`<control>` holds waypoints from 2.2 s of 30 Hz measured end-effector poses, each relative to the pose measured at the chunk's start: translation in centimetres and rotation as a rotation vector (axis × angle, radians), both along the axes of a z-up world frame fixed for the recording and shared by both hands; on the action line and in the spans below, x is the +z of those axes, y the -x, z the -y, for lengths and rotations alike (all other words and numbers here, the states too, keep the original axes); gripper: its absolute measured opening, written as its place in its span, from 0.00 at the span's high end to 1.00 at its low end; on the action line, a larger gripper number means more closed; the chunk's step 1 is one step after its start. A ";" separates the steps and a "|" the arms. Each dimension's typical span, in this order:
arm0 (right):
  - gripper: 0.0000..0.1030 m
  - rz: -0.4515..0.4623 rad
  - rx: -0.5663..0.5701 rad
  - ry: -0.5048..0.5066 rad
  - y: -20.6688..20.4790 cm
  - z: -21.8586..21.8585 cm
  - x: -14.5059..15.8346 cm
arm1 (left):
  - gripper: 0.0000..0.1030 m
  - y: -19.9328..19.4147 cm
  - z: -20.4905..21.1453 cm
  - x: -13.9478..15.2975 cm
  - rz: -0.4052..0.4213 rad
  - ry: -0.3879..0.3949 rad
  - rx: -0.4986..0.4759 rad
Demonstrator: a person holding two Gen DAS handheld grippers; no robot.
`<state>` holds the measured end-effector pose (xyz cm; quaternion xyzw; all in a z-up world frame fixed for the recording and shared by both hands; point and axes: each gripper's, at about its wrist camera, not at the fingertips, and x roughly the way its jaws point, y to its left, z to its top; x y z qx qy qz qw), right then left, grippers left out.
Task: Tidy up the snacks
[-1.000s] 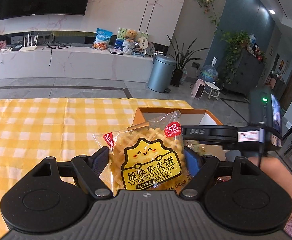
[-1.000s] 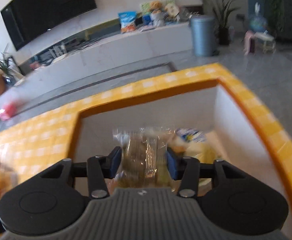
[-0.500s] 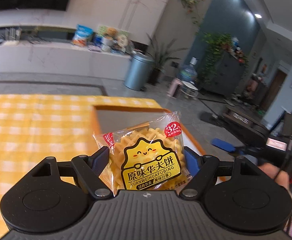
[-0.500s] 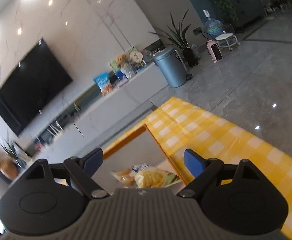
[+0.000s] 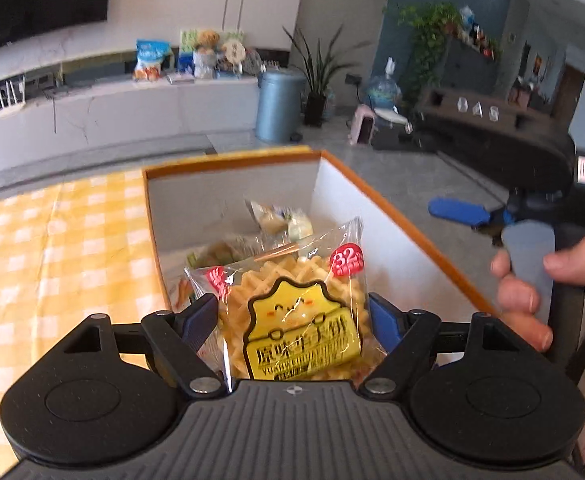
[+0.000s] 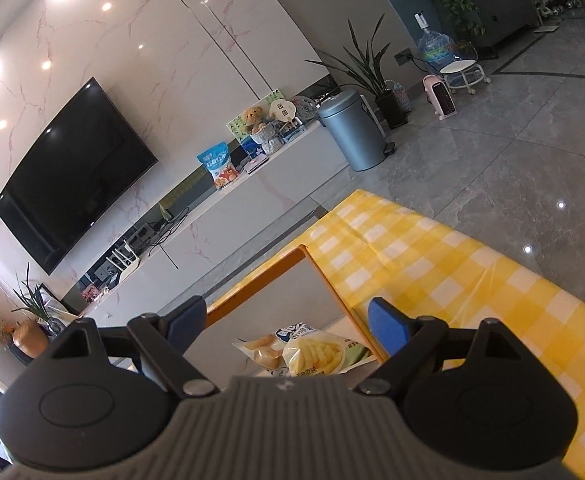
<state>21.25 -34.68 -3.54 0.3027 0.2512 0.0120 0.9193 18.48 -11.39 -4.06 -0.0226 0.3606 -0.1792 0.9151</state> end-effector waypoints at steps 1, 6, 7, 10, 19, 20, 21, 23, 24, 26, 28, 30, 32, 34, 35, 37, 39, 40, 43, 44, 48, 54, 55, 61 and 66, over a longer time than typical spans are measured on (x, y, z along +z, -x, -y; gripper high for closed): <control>0.16 -0.004 0.000 0.000 0.0 0.1 0.0 | 0.07 0.1 -0.1 0.0 -0.002 0.004 0.013; 0.16 -0.024 0.000 0.002 -0.1 0.0 -0.4 | 0.00 0.7 -0.6 -0.1 0.028 -0.022 0.031; 0.16 -0.026 0.002 0.002 -0.1 -0.1 -0.3 | 0.00 0.8 -0.6 -0.1 0.031 -0.036 0.005; 0.16 -0.029 0.013 0.009 -0.2 -0.5 -0.3 | 0.00 1.5 -0.6 0.4 0.046 -0.066 -0.012; 0.16 -0.068 0.066 0.111 -0.3 -3.0 -0.6 | 0.00 3.3 -2.2 2.0 0.121 -0.181 0.089; 0.16 -0.071 0.072 0.125 -0.2 -3.4 -0.6 | 0.00 3.4 -2.7 2.2 0.120 -0.182 0.083; 0.16 -0.072 0.080 0.141 -0.1 -3.9 -0.6 | 0.00 3.7 -3.1 2.4 0.122 -0.184 0.081; 0.14 -0.069 0.091 0.174 0.3 -4.6 -0.5 | 0.00 4.0 -3.9 2.9 0.134 -0.185 0.088; 0.13 -0.070 0.095 0.188 0.5 -5.0 -0.5 | 0.00 4.2 -4.3 3.0 0.139 -0.183 0.090; 0.13 -0.080 0.102 0.212 0.9 -5.5 -0.6 | 0.00 4.5 -5.1 3.2 0.146 -0.174 0.091; 0.21 -0.112 0.124 0.243 1.5 -6.2 -0.7 | 0.00 4.9 -6.0 3.4 0.155 -0.155 0.091; 0.51 -0.156 0.173 0.277 2.5 -6.8 -0.6 | 0.00 5.1 -6.8 3.3 0.170 -0.126 0.093; 0.64 -0.183 0.200 0.296 3.7 -7.3 -0.8 | 0.00 5.1 -7.4 3.0 0.171 -0.105 0.097; 0.74 -0.214 0.219 0.307 4.4 -7.8 -1.3 | 0.00 4.7 -7.7 2.7 0.163 -0.095 0.102; 0.75 -0.229 0.229 0.315 4.4 -8.1 -1.5 | 0.00 4.7 -7.8 2.5 0.162 -0.091 0.103; 0.79 -0.263 0.235 0.338 3.9 -8.5 -2.2 | 0.00 4.5 -8.1 2.1 0.168 -0.086 0.109; 0.80 -0.275 0.225 0.357 3.3 -8.8 -2.1 | 0.00 4.3 -8.5 1.6 0.163 -0.077 0.129; 0.80 -0.268 0.221 0.354 3.0 -8.8 -1.7 | 0.00 4.1 -8.7 1.3 0.151 -0.069 0.141; 0.80 -0.276 0.223 0.374 1.3 -9.6 -1.1 | 0.00 3.5 -9.5 0.5 0.113 -0.035 0.167; 0.80 -0.295 0.230 0.388 0.5 -10.0 -1.3 | 0.00 3.4 -9.9 0.3 0.100 -0.025 0.170; 0.80 -0.390 0.312 0.481 -1.4 -12.3 -2.9 | 0.00 3.3 -11.0 -0.4 0.084 -0.003 0.168; 0.87 -0.479 0.455 0.488 -0.5 -12.8 -4.9 | 0.00 3.2 -12.2 -1.4 0.063 0.037 0.180; 0.87 -0.490 0.478 0.505 -0.3 -12.9 -5.1 | 0.00 3.1 -12.3 -1.5 0.056 0.038 0.186; 0.87 -0.475 0.532 0.529 0.8 -12.8 -4.7 | 0.00 3.3 -12.8 -1.2 0.055 0.007 0.231; 0.87 -0.418 0.491 0.559 0.5 -13.5 -3.4 | 0.00 3.2 -14.2 -1.0 0.045 0.053 0.259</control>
